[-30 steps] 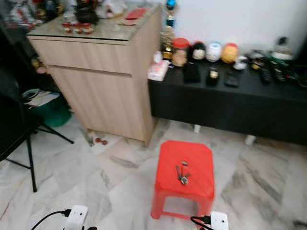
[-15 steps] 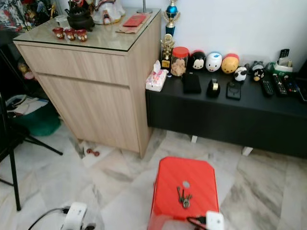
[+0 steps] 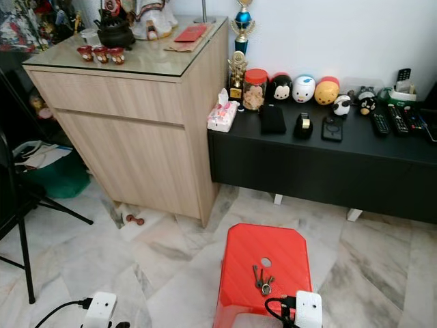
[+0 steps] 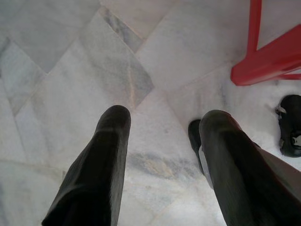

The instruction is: Hang keys on a hook

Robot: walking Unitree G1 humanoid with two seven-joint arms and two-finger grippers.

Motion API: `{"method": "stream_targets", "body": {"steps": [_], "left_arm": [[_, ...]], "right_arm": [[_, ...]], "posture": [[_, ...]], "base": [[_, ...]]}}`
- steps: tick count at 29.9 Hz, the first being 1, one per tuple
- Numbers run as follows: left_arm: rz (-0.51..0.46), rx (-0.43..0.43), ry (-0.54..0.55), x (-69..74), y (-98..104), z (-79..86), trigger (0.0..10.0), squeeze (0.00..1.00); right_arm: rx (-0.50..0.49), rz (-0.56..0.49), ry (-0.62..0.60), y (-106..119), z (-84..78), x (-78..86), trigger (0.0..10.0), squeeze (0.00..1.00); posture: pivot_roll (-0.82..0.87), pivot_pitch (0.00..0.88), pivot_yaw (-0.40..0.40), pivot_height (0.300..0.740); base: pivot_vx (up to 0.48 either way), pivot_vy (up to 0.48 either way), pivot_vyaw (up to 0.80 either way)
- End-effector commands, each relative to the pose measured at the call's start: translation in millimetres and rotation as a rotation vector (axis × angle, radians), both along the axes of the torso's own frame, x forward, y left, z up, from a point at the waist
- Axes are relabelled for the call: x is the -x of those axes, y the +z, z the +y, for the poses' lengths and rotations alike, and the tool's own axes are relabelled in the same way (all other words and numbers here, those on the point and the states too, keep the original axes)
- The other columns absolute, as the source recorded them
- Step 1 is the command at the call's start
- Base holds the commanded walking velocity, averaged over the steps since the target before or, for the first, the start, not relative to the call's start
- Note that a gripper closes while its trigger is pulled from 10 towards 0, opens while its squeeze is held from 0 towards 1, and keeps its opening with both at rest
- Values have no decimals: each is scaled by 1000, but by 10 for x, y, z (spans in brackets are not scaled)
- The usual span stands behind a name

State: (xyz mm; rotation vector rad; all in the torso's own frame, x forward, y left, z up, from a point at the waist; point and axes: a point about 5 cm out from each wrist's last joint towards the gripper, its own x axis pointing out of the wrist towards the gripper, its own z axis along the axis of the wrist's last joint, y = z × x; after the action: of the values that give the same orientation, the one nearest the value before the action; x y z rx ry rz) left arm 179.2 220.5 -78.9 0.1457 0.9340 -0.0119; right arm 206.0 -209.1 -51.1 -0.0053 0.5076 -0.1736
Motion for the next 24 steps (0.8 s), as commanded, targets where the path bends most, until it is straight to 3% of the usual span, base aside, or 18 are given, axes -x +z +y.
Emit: {"method": "stream_targets", "body": {"steps": [1,13,24], "left_arm": [[11,-5,23,59,-17,50,10000,0],[1,2,38,67,-27,12,10000,0],[-1,-1,52,80,-24,49,10000,0]], "right_arm": [[26,-180,18,320,-19,-362,10000,0],[55,-371,132,577,124,-475,10000,0],[50,-353,158,556,206,-449,10000,0]], "posture": [[-10,43,35,740],[-6,47,21,740],[-9,58,25,740]], "base": [[0,0,0],[0,0,0],[0,0,0]]}}
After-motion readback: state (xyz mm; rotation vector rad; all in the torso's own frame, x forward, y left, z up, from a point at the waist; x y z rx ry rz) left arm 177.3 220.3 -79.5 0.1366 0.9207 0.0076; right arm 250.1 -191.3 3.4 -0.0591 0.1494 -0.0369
